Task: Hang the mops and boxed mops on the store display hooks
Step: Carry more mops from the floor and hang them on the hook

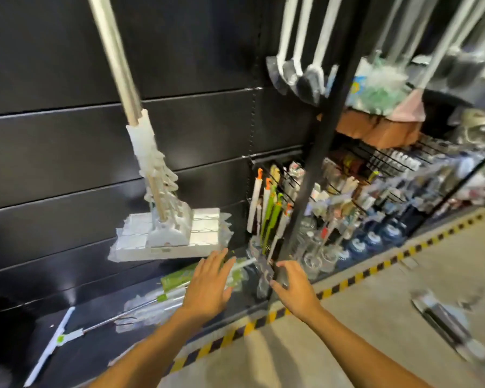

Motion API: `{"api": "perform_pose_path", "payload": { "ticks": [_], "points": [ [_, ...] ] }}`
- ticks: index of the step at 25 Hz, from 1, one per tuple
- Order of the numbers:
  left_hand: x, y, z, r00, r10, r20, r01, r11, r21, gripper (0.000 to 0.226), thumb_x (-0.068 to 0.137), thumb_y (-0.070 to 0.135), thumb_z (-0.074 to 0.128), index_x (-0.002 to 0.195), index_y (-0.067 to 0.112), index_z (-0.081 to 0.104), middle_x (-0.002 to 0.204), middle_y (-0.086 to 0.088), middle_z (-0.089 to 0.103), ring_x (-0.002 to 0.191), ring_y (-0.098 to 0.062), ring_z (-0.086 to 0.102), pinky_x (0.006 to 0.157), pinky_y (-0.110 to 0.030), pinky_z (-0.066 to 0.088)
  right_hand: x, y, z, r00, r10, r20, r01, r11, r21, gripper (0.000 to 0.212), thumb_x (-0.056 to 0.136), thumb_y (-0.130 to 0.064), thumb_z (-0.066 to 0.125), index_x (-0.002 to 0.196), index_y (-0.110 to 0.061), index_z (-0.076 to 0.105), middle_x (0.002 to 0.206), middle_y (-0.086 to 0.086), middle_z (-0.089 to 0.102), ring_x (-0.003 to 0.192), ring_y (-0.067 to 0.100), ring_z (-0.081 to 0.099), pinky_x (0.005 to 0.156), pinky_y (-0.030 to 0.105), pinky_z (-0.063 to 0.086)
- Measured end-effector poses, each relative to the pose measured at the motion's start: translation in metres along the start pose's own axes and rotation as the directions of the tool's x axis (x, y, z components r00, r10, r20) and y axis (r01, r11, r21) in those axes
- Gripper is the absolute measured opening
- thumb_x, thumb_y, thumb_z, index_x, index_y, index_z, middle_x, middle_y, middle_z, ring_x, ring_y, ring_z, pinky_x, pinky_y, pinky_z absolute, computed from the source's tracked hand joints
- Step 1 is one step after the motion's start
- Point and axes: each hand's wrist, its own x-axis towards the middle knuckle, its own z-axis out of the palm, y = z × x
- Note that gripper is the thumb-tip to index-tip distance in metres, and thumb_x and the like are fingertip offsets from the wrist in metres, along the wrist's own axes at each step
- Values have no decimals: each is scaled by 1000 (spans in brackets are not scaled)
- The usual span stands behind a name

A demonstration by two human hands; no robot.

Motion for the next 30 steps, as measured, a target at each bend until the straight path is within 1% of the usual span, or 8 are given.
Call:
{"api": "perform_pose_path", "payload": {
  "ticks": [4,5,7,10,17,20,24,30],
  "points": [
    [-8,94,29,982,136,128,-133,991,-31,71,94,50,53,159,23,40,170,-7,29,159,-32,23,125,-56,28,-86,72,-40,985,148,-86,-142,987,70,46,91,-32,71,133,-19,57,132,2,56,118,19,59,100,31,46],
    [-10,120,37,976,165,144,-161,986,-38,72,95,51,52,160,24,38,172,-5,26,160,-29,17,126,-57,27,-108,91,-51,977,184,-108,-177,981,78,47,91,-32,72,133,-19,57,132,2,56,123,21,57,103,32,44],
    [-13,172,53,948,237,210,-230,971,-61,72,101,51,48,165,27,24,175,-1,11,162,-25,2,130,-54,14,-151,129,-72,954,266,-142,-255,963,88,47,92,-33,71,135,-20,56,138,1,53,130,21,51,109,31,41],
    [-17,255,70,897,371,240,-359,929,-95,73,103,52,44,166,29,15,176,0,4,163,-25,-1,130,-49,4,-215,186,-105,900,389,-197,-373,921,113,45,93,-34,70,135,-23,55,142,0,51,134,21,49,111,29,39],
    [10,412,96,729,623,282,-615,778,-128,70,105,53,43,165,32,15,176,2,4,163,-24,2,131,-47,7,-316,279,-180,721,598,-349,-560,800,214,47,93,-33,70,136,-22,56,142,2,51,134,23,50,111,32,40],
    [35,467,106,658,697,285,-685,711,-158,70,106,51,44,166,30,14,176,2,2,163,-23,-1,131,-47,6,-331,311,-208,638,655,-405,-603,752,266,47,93,-32,71,136,-21,57,142,3,53,134,22,50,112,31,40],
    [90,529,131,601,749,279,-743,653,-150,70,103,51,50,164,30,23,175,-1,14,162,-26,12,130,-48,14,-325,360,-250,543,713,-445,-650,692,316,46,93,-32,71,135,-21,57,141,1,53,133,21,51,111,31,41],
    [209,598,160,538,789,296,-787,596,-158,70,98,50,59,160,27,37,171,-3,27,158,-30,27,124,-52,27,-260,426,-336,473,746,-469,-688,645,332,46,93,-29,72,136,-19,57,139,2,54,132,21,51,111,32,41]
  ]
}}
